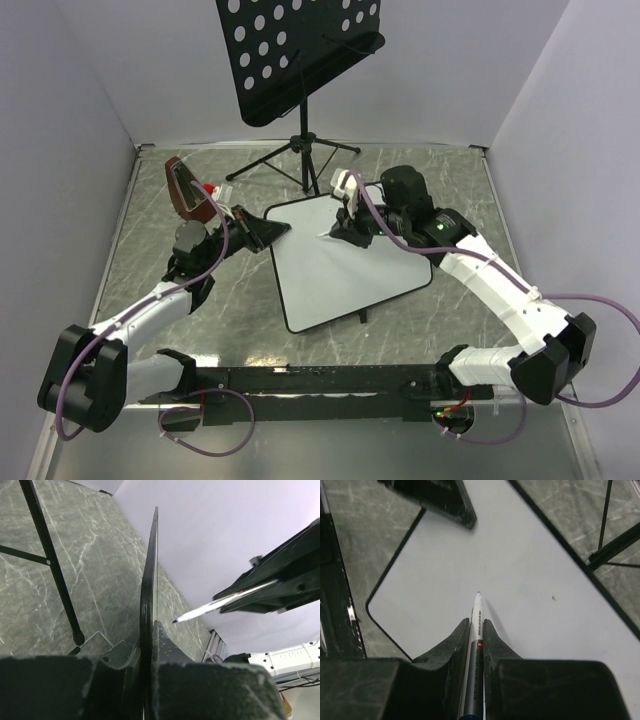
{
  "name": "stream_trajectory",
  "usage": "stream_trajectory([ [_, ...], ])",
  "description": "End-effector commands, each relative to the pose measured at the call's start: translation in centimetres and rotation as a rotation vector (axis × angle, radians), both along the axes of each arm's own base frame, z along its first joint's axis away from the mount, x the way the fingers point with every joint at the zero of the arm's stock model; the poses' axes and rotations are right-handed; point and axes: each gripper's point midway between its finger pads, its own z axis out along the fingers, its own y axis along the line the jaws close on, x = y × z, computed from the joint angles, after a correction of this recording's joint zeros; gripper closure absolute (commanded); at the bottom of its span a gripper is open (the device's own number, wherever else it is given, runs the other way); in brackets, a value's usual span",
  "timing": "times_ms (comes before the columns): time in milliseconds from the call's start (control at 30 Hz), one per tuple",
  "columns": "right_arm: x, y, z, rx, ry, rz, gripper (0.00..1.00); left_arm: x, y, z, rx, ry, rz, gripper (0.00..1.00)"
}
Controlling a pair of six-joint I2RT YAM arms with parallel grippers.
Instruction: Write a sentence on the whiteboard
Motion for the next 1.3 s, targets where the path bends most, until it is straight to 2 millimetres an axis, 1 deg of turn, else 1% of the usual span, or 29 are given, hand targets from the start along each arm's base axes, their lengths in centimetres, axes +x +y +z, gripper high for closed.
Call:
stream_trajectory([
  [0, -0.2, 2.0, 5.9, 0.109, -0.033, 0.050, 1.00, -0.3, 0.2, 3.3, -0.050, -0.127, 0.032, 0.99],
  [33, -0.8, 2.2, 6.0, 0.105, -0.020, 0.087, 1.00, -0.3, 0.2, 3.1, -0.048, -0.119, 0.033, 0.99],
  [67, -1.8, 2.4, 6.4, 0.122, 0.000, 0.132, 1.00, -0.3, 0.2, 3.1, -0.050, -0.115, 0.039, 0.99],
  [167, -3.5, 2.8, 6.8, 0.161, 0.045, 0.173, 1.00, -0.1, 0.3, 2.9, -0.063, -0.096, 0.049, 0.99],
  [233, -3.7, 3.1, 5.8, 0.177, 0.057, 0.170, 1.00, -0.2, 0.4, 3.1, -0.081, -0.093, 0.057, 0.99],
  [267, -4.2, 2.9, 4.5, 0.172, 0.080, 0.156, 1.00, -0.3, 0.5, 2.9, -0.088, -0.084, 0.064, 0.99],
  [300, -3.7, 3.3, 4.9, 0.204, 0.044, 0.145, 1.00, -0.2, 0.7, 2.9, -0.096, -0.083, 0.074, 0.99],
  [367, -3.6, 3.4, 3.9, 0.228, 0.071, 0.117, 1.00, -0.3, 0.8, 2.7, -0.110, -0.072, 0.080, 0.99],
  [400, -3.2, 3.5, 4.2, 0.245, 0.052, 0.107, 1.00, -0.4, 0.7, 2.8, -0.112, -0.072, 0.080, 0.99],
  [500, -2.3, 3.4, 3.7, 0.246, 0.046, 0.056, 1.00, -0.5, 0.7, 2.7, -0.116, -0.066, 0.084, 0.99],
  [533, -2.0, 3.5, 3.9, 0.258, 0.027, 0.051, 1.00, -0.5, 0.8, 2.9, -0.120, -0.069, 0.091, 0.99],
  [567, -1.9, 3.6, 3.2, 0.259, 0.044, 0.040, 1.00, -0.6, 0.9, 2.7, -0.120, -0.063, 0.092, 0.99],
  [667, -1.4, 4.2, 3.6, 0.293, 0.046, 0.024, 1.00, -0.7, 0.8, 2.6, -0.120, -0.055, 0.092, 0.99],
  [800, -1.2, 4.7, 3.7, 0.296, 0.051, 0.023, 1.00, -0.7, 0.8, 2.6, -0.128, -0.055, 0.097, 0.99],
  [900, -1.0, 5.3, 3.3, 0.289, 0.056, 0.019, 1.00, -0.6, 0.7, 2.5, -0.129, -0.051, 0.096, 0.99],
  [933, -0.8, 5.5, 2.8, 0.280, 0.066, 0.014, 1.00, -0.6, 0.7, 2.5, -0.132, -0.050, 0.097, 0.99],
  [1033, -0.4, 5.7, 2.4, 0.273, 0.071, -0.005, 1.00, -0.6, 0.6, 2.6, -0.131, -0.053, 0.096, 0.99],
  [1267, 0.1, 6.0, 2.0, 0.272, 0.067, -0.020, 1.00, -0.6, 0.6, 2.4, -0.127, -0.053, 0.092, 0.99],
])
